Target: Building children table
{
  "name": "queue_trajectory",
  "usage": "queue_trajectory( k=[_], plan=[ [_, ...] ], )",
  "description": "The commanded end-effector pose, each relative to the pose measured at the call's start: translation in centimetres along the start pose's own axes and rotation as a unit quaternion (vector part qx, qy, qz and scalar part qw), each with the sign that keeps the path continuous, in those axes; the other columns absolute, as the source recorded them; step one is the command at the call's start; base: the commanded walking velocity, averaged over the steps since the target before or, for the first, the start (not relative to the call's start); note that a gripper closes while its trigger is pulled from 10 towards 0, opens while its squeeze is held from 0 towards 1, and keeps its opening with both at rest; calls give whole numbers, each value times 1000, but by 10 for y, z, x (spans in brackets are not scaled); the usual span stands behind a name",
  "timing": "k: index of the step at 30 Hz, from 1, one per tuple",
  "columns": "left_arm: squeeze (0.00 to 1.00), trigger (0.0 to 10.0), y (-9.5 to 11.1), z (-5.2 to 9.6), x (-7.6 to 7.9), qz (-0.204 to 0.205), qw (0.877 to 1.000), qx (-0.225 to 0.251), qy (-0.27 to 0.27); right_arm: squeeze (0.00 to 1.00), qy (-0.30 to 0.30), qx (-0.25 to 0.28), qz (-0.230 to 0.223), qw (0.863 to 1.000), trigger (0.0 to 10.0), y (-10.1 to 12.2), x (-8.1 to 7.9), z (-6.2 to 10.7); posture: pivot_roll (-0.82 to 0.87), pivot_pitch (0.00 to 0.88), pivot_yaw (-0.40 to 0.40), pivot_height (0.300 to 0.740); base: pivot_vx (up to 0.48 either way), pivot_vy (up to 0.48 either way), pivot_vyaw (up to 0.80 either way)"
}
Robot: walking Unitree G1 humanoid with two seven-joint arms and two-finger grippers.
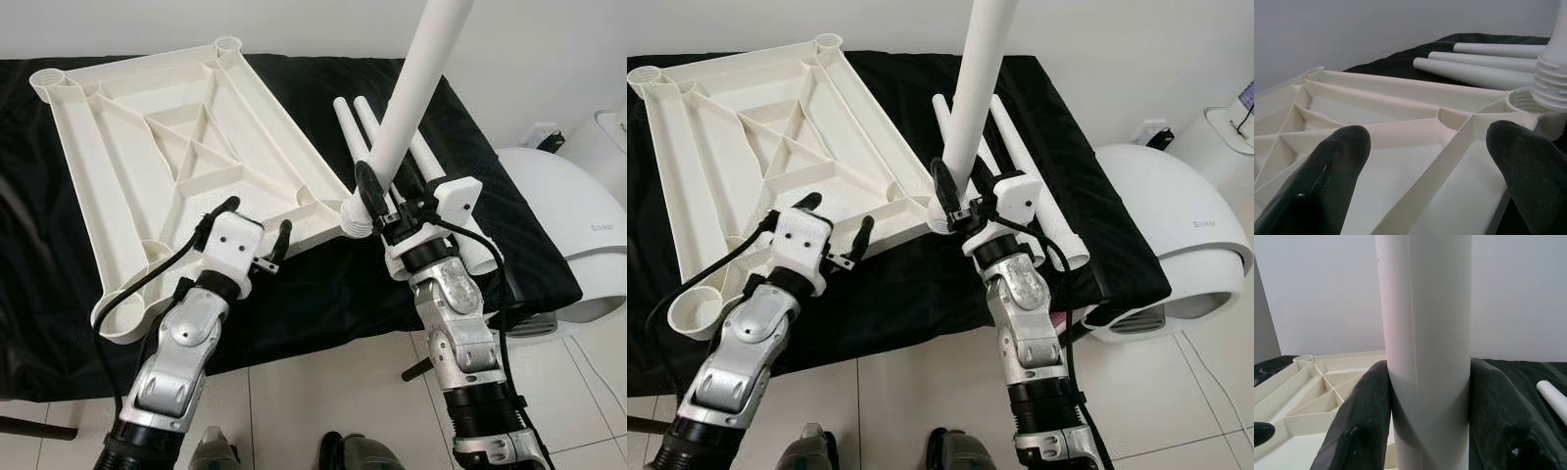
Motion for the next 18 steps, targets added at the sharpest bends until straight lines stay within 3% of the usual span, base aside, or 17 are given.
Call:
queue_trajectory(
  k=[1,3,8,11,18],
  plan=[
    [0,10000,-9,1,19,-1,996,-25,-83,0,-9,3,3,1000,10000,1,7,0,108,146,-73,740,0,0,0],
    [0,10000,-10,-10,31,-11,992,-29,-119,0,-16,9,14,1000,10000,3,14,-4,106,145,-66,740,0,0,0],
    [0,10000,-10,-21,39,-4,989,-37,-144,0,-28,14,27,999,10000,5,23,-8,100,147,-58,740,0,0,0],
    [0,10000,-10,-21,39,-4,989,-37,-144,0,-28,14,27,999,10000,5,23,-8,100,147,-58,740,0,0,0],
    [0,10000,-20,-29,50,5,979,-72,-190,0,-64,11,54,996,10000,4,44,-9,86,160,-47,740,0,0,0]
  ],
)
Point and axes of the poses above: a point about 5 cm out from each wrist's last joint towards the gripper, its own z axis pointing back from the gripper into the wrist, its own y axis along the axis of the wrist's last joint, x = y × z, the point moved 5 cm from there along -z, pointing out of the wrist towards the gripper, and after that the axes turned 13 degrees about z, right-handed, at the moved point
